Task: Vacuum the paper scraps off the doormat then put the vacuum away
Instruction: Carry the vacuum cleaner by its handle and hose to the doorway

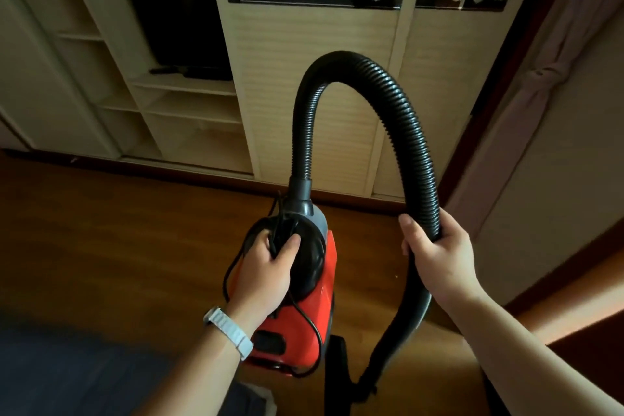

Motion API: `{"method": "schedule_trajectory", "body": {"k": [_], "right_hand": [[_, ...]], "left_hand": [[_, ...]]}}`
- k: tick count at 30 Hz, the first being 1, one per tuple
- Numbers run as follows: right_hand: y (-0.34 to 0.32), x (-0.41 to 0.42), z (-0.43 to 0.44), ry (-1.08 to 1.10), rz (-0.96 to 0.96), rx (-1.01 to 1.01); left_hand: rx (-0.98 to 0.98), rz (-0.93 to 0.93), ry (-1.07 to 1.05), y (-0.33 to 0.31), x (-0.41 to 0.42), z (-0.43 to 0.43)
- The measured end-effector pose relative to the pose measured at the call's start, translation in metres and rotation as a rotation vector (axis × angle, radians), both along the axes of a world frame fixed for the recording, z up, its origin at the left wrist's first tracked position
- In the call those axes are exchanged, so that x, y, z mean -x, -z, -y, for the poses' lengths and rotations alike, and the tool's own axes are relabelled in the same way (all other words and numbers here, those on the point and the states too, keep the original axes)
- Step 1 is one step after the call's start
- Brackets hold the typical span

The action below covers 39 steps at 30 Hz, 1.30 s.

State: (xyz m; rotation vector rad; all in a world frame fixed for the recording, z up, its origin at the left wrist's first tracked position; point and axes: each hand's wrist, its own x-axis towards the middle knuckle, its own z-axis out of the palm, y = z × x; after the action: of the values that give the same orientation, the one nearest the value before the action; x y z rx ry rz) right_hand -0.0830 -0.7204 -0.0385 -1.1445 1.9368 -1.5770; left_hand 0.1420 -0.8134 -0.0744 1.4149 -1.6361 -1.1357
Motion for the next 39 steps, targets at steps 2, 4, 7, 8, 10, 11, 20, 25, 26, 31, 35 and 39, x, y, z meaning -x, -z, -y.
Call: {"method": "schedule_trajectory", "body": {"k": [2,4,7,8,10,11,20,25,26,31,35,39], "right_hand": [[-0.003,0.002,0.026,-0.009,-0.005,0.004],[-0.001,0.006,0.053,-0.041,-0.004,0.012],[0.01,0.015,0.095,-0.09,0.009,0.015],[0.014,0.018,0.11,-0.11,0.012,0.016],[0.022,0.026,0.139,-0.154,0.039,0.009],[0.026,0.031,0.157,-0.18,0.061,0.006],[0.023,0.087,0.336,-0.429,0.092,-0.032],[0.014,0.079,0.408,-0.628,0.082,-0.035],[0.013,0.072,0.418,-0.649,0.087,-0.045],[0.011,0.044,0.477,-0.739,0.096,-0.07],[0.013,0.009,0.522,-0.786,0.033,-0.072],[0.022,-0.034,0.579,-0.763,-0.004,-0.111]], "left_hand": [[0.002,0.02,-0.022,-0.004,-0.001,0.022],[0.01,0.043,-0.05,-0.004,0.0,0.044],[0.028,0.083,-0.106,-0.001,0.007,0.075],[0.028,0.094,-0.124,0.0,0.01,0.085],[0.01,0.113,-0.161,0.003,0.015,0.106],[-0.001,0.12,-0.185,0.005,0.018,0.12],[-0.006,0.08,-0.384,0.006,0.058,0.237],[0.025,0.017,-0.551,0.004,0.057,0.272],[0.025,-0.004,-0.588,0.002,0.054,0.279],[0.01,-0.057,-0.71,0.001,0.031,0.315],[-0.002,-0.053,-0.722,0.012,-0.003,0.348],[-0.032,-0.067,-0.744,0.025,-0.052,0.403]]}}
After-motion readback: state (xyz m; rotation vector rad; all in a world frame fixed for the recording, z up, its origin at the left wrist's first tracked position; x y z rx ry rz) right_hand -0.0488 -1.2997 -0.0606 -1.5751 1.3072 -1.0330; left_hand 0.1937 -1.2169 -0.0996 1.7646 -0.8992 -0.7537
